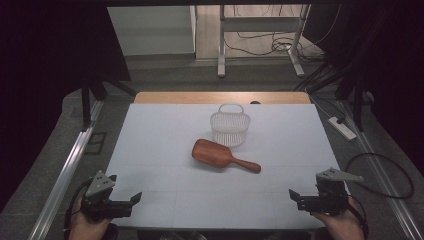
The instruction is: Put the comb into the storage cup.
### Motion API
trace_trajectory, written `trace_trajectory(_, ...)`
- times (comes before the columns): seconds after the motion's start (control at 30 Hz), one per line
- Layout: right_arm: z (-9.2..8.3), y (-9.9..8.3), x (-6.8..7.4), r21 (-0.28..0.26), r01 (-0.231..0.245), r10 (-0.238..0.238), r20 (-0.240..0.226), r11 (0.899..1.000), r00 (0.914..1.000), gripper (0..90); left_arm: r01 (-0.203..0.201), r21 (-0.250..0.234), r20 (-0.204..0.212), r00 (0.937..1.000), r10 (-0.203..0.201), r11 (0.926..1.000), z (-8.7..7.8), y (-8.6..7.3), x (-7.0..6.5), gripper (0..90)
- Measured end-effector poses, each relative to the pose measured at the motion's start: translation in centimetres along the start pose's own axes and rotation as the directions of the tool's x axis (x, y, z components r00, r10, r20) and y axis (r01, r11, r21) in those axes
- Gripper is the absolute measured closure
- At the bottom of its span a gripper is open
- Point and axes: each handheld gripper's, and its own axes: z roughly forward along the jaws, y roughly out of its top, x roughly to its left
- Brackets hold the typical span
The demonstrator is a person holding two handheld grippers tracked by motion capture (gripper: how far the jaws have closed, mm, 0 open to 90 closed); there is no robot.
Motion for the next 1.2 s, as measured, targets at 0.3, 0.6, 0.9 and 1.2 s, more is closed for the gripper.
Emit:
trace_trajectory(0.3, -0.06, 0.0, 0.02, -0.006, 0.011, -0.011, -0.03, 1.0, 0.9995, 0.0, 0.008, 0.008, 0.027, 0.9996, -0.008, 0.9999, 0.1, 0.07, 0.01, 0.5)
trace_trajectory(0.6, -0.1, -0.03, 0.09, -0.012, 0.023, -0.023, -0.036, 1.0, 0.9991, 0.0, -0.003, 0.013, 0.029, 0.9996, 0.003, 0.9999, 0.18, 0.07, -0.12, 0.9)
trace_trajectory(0.9, -0.1, 0.02, 0.33, -0.013, 0.057, -0.057, -0.063, 0.998, 0.9963, 0.0, 0.015, 0.002, 0.046, 0.9988, -0.015, 0.9999, 0.1, -0.03, 0.13, 1.1)
trace_trajectory(1.2, 0.07, 0.4, 0.34, -0.001, 0.067, -0.066, -0.11, 0.998, 0.9918, 0.0, 0.012, 0.004, 0.05, 0.9987, -0.012, 0.9999, 0.09, -0.03, 0.15, 1.0)
